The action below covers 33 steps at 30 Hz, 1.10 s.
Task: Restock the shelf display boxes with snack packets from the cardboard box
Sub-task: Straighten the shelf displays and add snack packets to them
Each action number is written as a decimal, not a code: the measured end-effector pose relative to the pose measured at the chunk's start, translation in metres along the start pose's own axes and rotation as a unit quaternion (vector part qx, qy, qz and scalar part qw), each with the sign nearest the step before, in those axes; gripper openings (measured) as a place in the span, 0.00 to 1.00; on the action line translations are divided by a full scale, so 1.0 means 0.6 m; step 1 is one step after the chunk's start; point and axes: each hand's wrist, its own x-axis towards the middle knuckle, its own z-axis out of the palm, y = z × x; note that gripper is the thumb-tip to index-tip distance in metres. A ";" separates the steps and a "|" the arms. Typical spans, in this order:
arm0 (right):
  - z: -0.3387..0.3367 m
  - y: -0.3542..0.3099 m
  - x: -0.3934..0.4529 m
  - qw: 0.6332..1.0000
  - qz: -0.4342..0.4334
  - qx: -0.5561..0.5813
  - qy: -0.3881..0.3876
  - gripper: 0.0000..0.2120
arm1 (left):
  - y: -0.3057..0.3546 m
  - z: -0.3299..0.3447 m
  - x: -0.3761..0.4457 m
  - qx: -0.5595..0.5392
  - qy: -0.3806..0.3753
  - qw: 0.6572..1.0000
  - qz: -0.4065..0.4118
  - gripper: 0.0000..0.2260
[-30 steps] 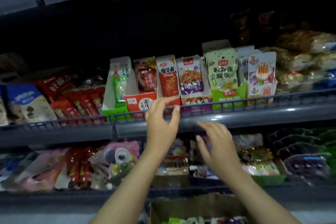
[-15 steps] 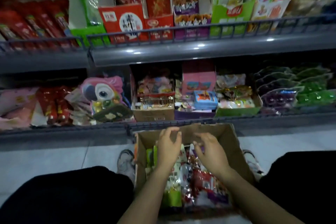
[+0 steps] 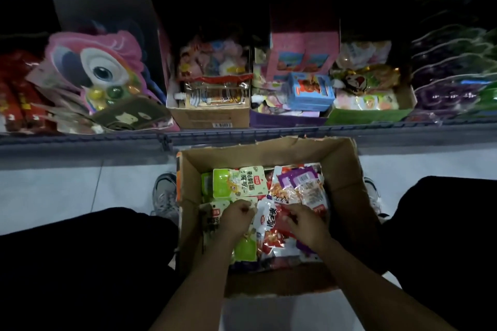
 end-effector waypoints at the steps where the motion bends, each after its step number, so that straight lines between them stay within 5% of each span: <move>1: 0.005 0.004 0.003 1.000 0.008 0.011 -0.016 0.17 | -0.004 0.007 0.003 0.007 -0.008 1.000 -0.003 0.15; 6: 0.030 0.020 0.015 0.993 0.073 0.070 -0.068 0.22 | -0.010 0.039 0.015 0.015 -0.018 0.999 -0.024 0.15; 11: 0.038 0.026 0.023 0.989 0.090 0.104 -0.062 0.24 | -0.014 0.055 0.025 -0.096 0.015 0.991 -0.093 0.05; 15: 0.038 0.030 0.022 0.987 0.081 0.129 -0.057 0.27 | -0.008 0.055 0.026 -0.143 -0.001 0.982 -0.120 0.07; 20: 0.020 0.005 0.011 0.976 0.054 0.207 -0.049 0.33 | 0.031 0.027 0.009 -0.316 -0.093 0.929 -0.167 0.12; 28: -0.058 -0.071 -0.021 0.968 -0.041 0.245 0.034 0.31 | 0.117 -0.022 -0.034 -0.386 -0.146 0.910 -0.047 0.22; 33: -0.143 -0.133 -0.064 0.943 -0.111 0.311 0.051 0.22 | 0.204 -0.070 -0.094 -0.369 -0.147 0.915 0.068 0.12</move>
